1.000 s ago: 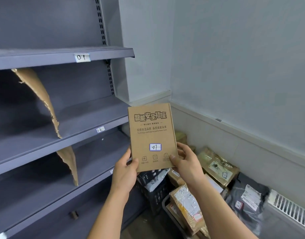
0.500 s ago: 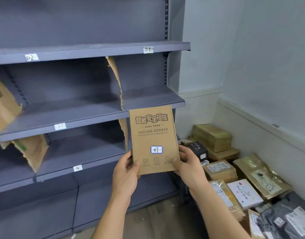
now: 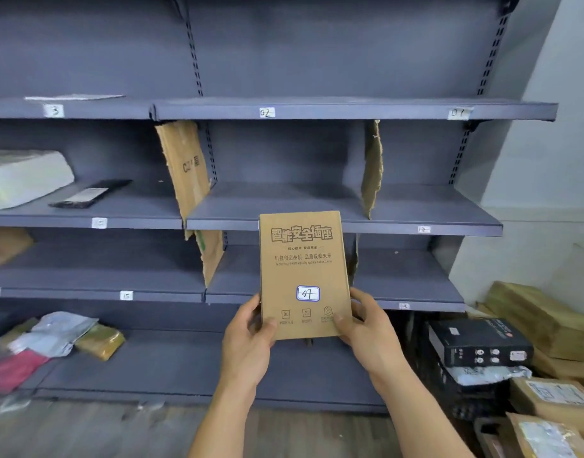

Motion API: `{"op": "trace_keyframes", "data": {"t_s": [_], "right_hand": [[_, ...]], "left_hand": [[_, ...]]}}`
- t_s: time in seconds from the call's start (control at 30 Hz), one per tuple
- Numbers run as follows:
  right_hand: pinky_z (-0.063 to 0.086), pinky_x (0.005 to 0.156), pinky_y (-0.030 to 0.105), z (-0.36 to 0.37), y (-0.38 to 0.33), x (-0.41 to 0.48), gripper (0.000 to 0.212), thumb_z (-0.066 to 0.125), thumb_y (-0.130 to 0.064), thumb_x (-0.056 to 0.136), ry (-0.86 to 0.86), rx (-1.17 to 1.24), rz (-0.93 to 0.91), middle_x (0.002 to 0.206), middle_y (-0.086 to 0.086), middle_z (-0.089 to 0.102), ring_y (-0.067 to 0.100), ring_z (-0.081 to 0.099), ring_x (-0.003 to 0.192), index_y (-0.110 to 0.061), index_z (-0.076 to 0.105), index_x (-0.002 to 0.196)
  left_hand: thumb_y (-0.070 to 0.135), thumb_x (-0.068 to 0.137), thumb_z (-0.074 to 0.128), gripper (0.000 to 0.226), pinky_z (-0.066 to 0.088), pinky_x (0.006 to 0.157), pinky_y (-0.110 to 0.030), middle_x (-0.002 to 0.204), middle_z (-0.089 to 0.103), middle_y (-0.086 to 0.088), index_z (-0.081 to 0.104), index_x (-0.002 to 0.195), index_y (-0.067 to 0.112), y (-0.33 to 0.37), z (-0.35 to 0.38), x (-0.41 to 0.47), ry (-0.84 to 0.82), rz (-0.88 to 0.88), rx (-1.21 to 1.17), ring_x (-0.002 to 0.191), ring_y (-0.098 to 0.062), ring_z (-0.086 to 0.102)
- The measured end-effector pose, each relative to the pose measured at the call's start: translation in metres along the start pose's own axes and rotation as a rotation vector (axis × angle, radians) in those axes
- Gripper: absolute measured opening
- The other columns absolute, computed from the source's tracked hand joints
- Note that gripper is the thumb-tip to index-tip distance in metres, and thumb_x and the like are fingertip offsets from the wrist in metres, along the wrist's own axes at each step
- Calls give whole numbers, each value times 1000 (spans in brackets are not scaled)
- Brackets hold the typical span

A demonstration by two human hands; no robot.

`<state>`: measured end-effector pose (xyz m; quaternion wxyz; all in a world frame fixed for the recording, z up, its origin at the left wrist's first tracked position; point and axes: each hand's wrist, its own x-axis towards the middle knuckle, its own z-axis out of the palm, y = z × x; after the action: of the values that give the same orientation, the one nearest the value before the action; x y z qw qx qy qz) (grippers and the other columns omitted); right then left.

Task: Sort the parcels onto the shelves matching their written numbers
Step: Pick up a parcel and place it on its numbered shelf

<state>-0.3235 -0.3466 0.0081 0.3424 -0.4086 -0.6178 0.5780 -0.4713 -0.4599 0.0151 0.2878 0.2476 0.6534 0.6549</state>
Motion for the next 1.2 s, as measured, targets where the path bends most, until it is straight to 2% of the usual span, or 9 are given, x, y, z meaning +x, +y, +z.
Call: {"op": "trace_keyframes", "data": {"t_s": [0.23,0.33,0.47,0.53,0.63,0.8,0.9,1.1,1.2], "right_hand": [[54,97,37,123,-14,-9,47,58,-6,97,-112,-61,-8,124,-16,66,10,63,113,-36,55,133],[52,98,33,171,-18,-11,49,58,-6,96,-155,-94,-20,123,-19,65,0,62,110,-36,55,134],[47,79,13,216,-23,-15,47,58,-3,96,-213,-84,-30,118,-23,63,-18,58,98,-35,55,130],[46,73,11,238,-24,-13,47,59,-3,96,-238,-80,-33,116,-27,60,-25,55,93,-36,53,128],[47,69,8,268,-27,-6,48,60,-2,95,-285,-89,-43,116,-28,59,-22,57,94,-38,53,126],[51,95,28,318,-29,18,52,61,-1,94,-346,-84,-34,125,-19,62,1,61,113,-33,54,134],[50,95,29,351,-30,36,51,61,-1,94,-393,-74,-32,121,-22,61,1,60,112,-36,53,130],[51,102,39,420,-39,84,50,61,0,93,-505,-56,-21,122,-20,61,3,58,116,-37,55,125],[52,102,42,458,-49,107,50,61,1,92,-544,-31,-24,121,-18,63,2,60,113,-41,57,118]], "left_hand": [[-5,96,53,53,52,102,-42,114,72,17,59,134,30,-2,-119,19,104,17,34,109,0,65],[-6,95,52,55,50,104,-41,114,71,19,59,133,32,-4,-163,23,148,15,37,109,3,64],[-5,95,52,55,50,104,-41,114,71,20,58,134,33,-3,-206,27,193,12,36,109,4,63],[-5,95,53,55,50,104,-41,114,71,20,58,135,33,-1,-228,31,225,9,34,110,4,63],[-6,95,53,56,50,104,-39,111,71,24,57,136,33,-1,-254,40,278,11,20,108,7,62],[-6,94,53,59,51,100,-35,109,71,24,58,117,48,-1,-289,65,361,-4,12,108,5,64],[-7,94,53,61,52,95,-30,108,72,21,58,114,51,-1,-309,86,420,3,38,106,4,64],[-8,93,53,54,52,101,-39,115,71,16,59,133,27,3,-356,139,508,23,99,107,3,65],[-10,92,53,51,53,95,-31,114,73,10,61,128,26,12,-381,166,579,40,103,101,3,67]]}}
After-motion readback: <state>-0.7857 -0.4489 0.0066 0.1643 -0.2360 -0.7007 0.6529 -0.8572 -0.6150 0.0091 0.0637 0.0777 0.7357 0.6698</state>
